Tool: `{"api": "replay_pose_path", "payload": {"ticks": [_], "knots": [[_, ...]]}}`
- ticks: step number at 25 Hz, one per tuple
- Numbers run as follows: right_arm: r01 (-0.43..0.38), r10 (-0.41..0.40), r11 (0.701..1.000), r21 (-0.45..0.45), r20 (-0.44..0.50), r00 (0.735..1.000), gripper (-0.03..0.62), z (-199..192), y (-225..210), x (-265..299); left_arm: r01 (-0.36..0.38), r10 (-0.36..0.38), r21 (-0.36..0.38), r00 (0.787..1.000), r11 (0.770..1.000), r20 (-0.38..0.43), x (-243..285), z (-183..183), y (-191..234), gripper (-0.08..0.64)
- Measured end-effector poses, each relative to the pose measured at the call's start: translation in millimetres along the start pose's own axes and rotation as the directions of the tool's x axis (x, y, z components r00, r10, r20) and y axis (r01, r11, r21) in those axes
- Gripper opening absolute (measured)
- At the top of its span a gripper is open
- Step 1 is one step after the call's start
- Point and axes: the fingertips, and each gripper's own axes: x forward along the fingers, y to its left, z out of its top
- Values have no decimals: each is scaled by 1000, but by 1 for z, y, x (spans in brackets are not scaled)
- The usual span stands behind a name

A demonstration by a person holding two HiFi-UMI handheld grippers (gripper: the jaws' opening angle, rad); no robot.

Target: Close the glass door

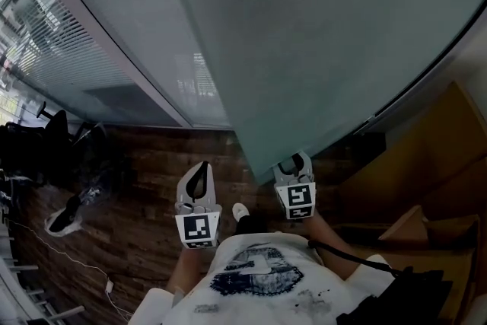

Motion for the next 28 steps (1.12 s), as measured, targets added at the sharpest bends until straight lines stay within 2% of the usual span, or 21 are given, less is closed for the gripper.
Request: {"api": "replay_pose_path", "payload": {"ticks": [7,23,28], "knots": [[47,-47,999,1,-16,999,186,1,-6,39,27,-27,-6,1000,1000,-9,19,-10,28,3],[147,-147,989,9,0,989,186,13,-34,113,14,-14,-19,1000,1000,-12,34,-32,109,3],[187,-186,982,10,-21,982,186,17,-41,139,9,-9,-48,1000,999,-4,36,-34,123,3]]}}
